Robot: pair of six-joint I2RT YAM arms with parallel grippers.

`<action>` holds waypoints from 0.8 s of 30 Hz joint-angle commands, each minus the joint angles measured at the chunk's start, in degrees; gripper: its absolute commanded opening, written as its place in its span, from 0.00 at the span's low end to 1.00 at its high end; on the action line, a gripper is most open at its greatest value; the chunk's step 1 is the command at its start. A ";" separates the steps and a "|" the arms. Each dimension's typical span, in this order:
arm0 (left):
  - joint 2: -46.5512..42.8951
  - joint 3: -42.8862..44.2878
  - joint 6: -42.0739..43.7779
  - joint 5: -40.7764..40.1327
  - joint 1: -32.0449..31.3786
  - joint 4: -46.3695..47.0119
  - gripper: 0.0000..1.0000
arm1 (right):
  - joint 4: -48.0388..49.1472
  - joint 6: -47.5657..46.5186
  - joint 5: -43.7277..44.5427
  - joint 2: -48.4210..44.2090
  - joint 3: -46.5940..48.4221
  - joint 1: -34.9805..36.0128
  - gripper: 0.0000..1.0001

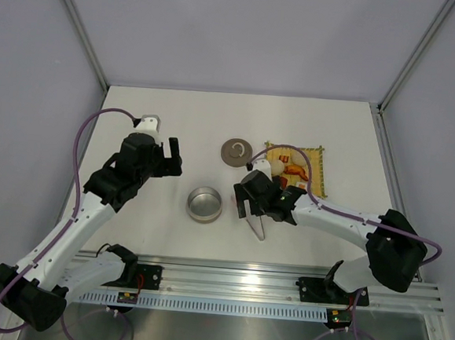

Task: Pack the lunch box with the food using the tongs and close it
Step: Place the clamp at the center of the board, then pick up the clamp at the center of the board.

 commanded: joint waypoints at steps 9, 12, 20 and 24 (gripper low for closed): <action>0.58 0.30 -0.93 0.27 -0.30 2.07 0.99 | 17.42 1.27 8.89 -10.73 -14.39 4.72 1.00; 0.84 0.47 -1.11 0.70 -0.30 2.25 0.99 | 16.10 2.41 7.00 -8.81 -12.73 4.99 1.00; 1.46 1.17 -1.20 1.15 -0.30 1.81 0.99 | 17.32 1.97 6.19 -1.15 -11.39 7.72 0.99; 1.11 1.00 -1.11 0.53 -0.21 1.64 0.99 | 17.23 2.15 10.59 -0.18 -11.40 8.24 0.99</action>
